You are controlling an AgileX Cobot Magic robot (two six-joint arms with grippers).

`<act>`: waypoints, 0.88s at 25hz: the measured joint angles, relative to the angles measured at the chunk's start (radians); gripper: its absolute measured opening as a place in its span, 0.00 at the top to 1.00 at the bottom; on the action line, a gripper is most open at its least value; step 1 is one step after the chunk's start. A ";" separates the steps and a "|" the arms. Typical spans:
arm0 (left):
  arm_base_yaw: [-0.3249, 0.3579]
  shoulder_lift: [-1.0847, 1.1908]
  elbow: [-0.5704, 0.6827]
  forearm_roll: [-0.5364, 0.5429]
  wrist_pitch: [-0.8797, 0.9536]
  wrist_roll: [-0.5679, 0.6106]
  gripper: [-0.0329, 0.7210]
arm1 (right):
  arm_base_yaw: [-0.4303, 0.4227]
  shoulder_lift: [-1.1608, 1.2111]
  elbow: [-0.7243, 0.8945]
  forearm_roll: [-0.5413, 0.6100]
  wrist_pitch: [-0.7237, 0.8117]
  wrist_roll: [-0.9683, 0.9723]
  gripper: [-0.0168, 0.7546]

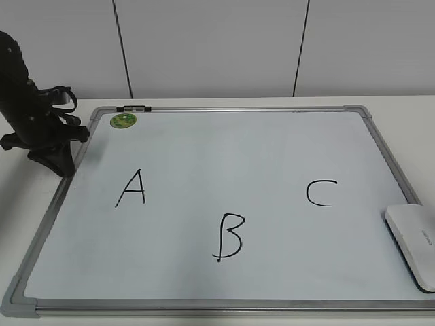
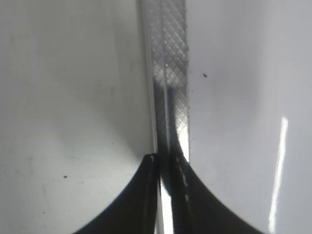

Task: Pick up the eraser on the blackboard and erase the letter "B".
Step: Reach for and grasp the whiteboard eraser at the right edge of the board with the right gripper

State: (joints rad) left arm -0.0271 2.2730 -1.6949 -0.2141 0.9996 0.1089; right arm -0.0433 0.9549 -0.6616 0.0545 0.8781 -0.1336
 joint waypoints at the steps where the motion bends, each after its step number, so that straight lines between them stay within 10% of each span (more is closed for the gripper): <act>1: 0.000 0.000 0.000 0.000 0.000 0.000 0.90 | 0.000 0.027 -0.007 0.000 -0.011 -0.002 0.21; 22: 0.003 0.000 0.000 -0.005 0.002 0.000 0.89 | 0.065 0.564 -0.103 -0.046 -0.216 0.055 0.15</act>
State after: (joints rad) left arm -0.0239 2.2730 -1.6949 -0.2188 1.0015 0.1089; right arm 0.0214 1.5193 -0.7649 0.0087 0.6619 -0.0788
